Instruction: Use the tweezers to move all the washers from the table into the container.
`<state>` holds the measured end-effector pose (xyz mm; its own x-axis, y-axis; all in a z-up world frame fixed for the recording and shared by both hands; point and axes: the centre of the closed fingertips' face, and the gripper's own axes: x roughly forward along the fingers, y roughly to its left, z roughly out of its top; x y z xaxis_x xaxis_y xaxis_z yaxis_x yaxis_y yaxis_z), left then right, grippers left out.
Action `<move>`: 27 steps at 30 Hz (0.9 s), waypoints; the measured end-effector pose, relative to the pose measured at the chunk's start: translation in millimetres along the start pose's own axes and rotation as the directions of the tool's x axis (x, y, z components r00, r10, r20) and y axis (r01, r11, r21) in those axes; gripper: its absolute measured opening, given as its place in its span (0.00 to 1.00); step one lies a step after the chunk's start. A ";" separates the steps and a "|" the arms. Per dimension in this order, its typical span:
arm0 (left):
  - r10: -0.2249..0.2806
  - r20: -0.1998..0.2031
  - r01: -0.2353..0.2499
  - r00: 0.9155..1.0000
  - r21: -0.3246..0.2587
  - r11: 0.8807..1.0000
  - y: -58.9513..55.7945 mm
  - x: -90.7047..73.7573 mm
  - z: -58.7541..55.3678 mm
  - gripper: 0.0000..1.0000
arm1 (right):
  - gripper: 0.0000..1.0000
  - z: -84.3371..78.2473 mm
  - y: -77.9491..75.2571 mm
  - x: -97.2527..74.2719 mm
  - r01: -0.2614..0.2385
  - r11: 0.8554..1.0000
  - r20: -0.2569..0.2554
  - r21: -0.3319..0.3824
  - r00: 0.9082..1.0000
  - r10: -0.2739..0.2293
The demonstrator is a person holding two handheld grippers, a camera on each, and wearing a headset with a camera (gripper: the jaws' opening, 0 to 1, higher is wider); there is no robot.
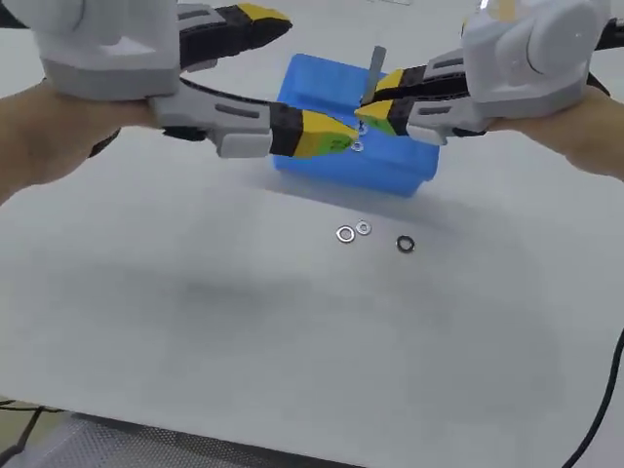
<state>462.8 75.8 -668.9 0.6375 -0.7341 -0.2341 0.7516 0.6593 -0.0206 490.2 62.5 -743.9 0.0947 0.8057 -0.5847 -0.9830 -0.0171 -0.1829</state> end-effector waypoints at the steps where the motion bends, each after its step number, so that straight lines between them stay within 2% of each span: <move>1: -0.004 0.004 0.004 1.000 0.011 1.000 0.8 2.8 1.5 0.78 | 0.08 -0.1 0.2 0.3 -0.002 1.000 0.000 0.000 1.000 0.002; 4: -0.029 0.008 0.029 1.000 0.038 0.999 3.3 12.6 5.0 0.70 | 0.08 0.3 2.0 -0.2 -0.008 1.000 -0.001 -0.002 1.000 0.008; 5: -0.034 0.008 0.034 0.999 0.050 0.998 3.9 14.4 5.4 0.64 | 0.08 0.4 2.6 -0.3 -0.010 1.000 -0.002 -0.004 1.000 0.010; 8: -0.100 -0.024 0.101 0.995 0.040 0.994 -3.0 21.9 -0.6 0.51 | 0.08 0.1 5.5 -0.2 -0.020 1.000 -0.006 -0.007 1.000 0.020; 10: -0.110 -0.036 0.111 0.993 0.045 0.993 -4.3 28.0 -2.9 0.50 | 0.08 -2.0 7.6 0.5 -0.031 0.999 -0.018 -0.012 0.999 0.030; 12: -0.122 -0.038 0.124 0.992 0.061 0.990 -9.6 30.6 -1.4 0.44 | 0.08 -1.7 9.2 0.7 -0.038 0.999 -0.017 -0.011 0.999 0.038; 15: -0.168 -0.029 0.169 0.985 0.062 0.984 -16.5 31.0 5.6 0.23 | 0.08 0.2 12.0 0.4 -0.048 0.999 -0.016 -0.018 0.999 0.047; 17: -0.178 -0.031 0.180 0.984 0.086 0.980 -17.3 32.1 6.8 0.21 | 0.08 0.7 13.4 0.3 -0.055 0.998 -0.017 -0.020 0.998 0.054; 18: -0.204 -0.040 0.207 0.978 0.084 0.975 -20.6 32.1 6.0 0.21 | 0.08 0.5 14.6 0.0 -0.059 0.998 -0.020 -0.021 0.998 0.059; 19: -0.211 -0.046 0.214 0.976 0.087 0.973 -21.9 32.1 5.6 0.19 | 0.08 0.4 15.2 -0.2 -0.061 0.998 -0.022 -0.022 0.998 0.060; 22: -0.234 -0.051 0.237 0.971 0.086 0.968 -22.9 30.8 4.9 0.09 | 0.08 -0.3 18.0 -1.1 -0.070 0.997 -0.027 -0.023 0.997 0.069; 25: -0.237 -0.047 0.240 0.970 0.091 0.966 -21.3 29.0 5.8 0.08 | 0.08 -0.1 22.4 -1.5 -0.085 0.996 -0.028 -0.028 0.996 0.084; 27: -0.252 -0.050 0.256 0.966 0.102 0.961 -24.0 27.5 5.3 0.07 | 0.08 0.3 24.4 -1.6 -0.091 0.995 -0.029 -0.029 0.996 0.090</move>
<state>463.1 38.9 -669.7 0.4179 -0.8675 -0.2699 0.9031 0.4289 0.0199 466.0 61.0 -747.2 0.0103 0.7834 -0.6214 -0.9825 -0.1077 -0.1521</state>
